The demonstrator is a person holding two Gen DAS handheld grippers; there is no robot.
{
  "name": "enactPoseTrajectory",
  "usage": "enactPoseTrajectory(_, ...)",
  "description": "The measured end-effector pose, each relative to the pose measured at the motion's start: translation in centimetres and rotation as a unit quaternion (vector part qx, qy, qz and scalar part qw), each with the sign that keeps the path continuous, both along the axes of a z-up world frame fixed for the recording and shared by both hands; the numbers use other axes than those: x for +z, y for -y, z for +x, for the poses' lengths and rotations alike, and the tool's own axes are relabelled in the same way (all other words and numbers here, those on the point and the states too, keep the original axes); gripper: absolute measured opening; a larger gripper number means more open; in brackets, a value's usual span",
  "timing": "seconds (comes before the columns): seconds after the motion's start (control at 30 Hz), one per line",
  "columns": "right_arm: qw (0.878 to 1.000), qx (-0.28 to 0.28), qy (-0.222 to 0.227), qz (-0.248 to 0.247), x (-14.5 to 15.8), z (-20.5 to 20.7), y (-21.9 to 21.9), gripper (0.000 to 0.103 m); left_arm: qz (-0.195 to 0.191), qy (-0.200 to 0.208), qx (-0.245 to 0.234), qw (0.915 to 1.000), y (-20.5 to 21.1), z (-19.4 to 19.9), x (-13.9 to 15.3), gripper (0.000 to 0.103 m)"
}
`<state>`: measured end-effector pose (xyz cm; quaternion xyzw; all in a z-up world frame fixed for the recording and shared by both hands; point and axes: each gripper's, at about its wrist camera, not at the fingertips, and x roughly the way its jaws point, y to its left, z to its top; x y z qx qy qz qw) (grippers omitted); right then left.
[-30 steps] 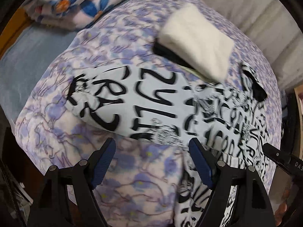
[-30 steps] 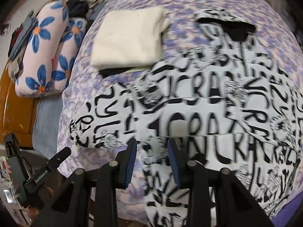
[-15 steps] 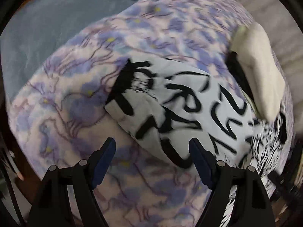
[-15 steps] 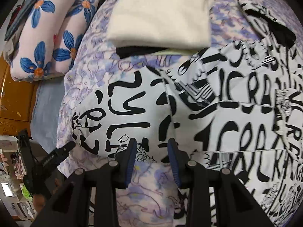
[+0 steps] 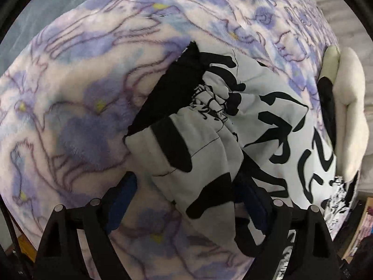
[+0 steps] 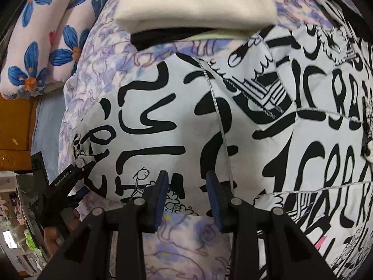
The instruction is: Fold large clothes
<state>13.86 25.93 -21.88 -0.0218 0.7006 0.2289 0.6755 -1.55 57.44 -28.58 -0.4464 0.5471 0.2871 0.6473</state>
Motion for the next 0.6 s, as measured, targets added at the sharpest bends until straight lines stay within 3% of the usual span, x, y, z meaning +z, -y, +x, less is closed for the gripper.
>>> enactPoseTrajectory(0.1, 1.0, -0.004, -0.006, -0.001, -0.5, -0.3, 0.2, 0.034, 0.007, -0.004, 0.011, 0.9999, 0.1, 0.4, -0.3, 0.082)
enactPoseTrajectory(0.13, 1.0, -0.004, -0.005, -0.003, -0.6, -0.4, 0.3, 0.034, 0.01, -0.009, 0.014, 0.9998, 0.1, 0.5, -0.3, 0.076)
enactPoseTrajectory(0.2, 1.0, -0.003, -0.006, -0.004, -0.7, -0.6, 0.4, 0.034, 0.018, -0.016, 0.013, 0.9996, 0.2, 0.7, 0.1, 0.061)
enactPoseTrajectory(0.27, 1.0, -0.004, -0.009, -0.003, -0.8, -0.8, 0.6, 0.034, 0.025, -0.011, 0.002, 0.9996, 0.5, 1.1, 1.2, 0.032)
enactPoseTrajectory(0.37, 1.0, -0.003, -0.009, 0.0, -0.8, -1.0, 0.8, 0.034, 0.029, -0.003, -0.011, 0.9995, 1.1, 2.5, 2.6, 0.009)
enactPoseTrajectory(0.5, 1.0, -0.013, -0.008, 0.012, -0.3, -1.0, 1.6, 0.034, 0.051, 0.009, -0.013, 0.9986, 2.0, 3.6, 4.8, 0.005)
enactPoseTrajectory(0.6, 1.0, -0.018, -0.005, 0.019, 0.3, -1.1, 2.7, 0.034, 0.086, 0.037, -0.018, 0.9954, 3.4, 4.6, 8.1, 0.005)
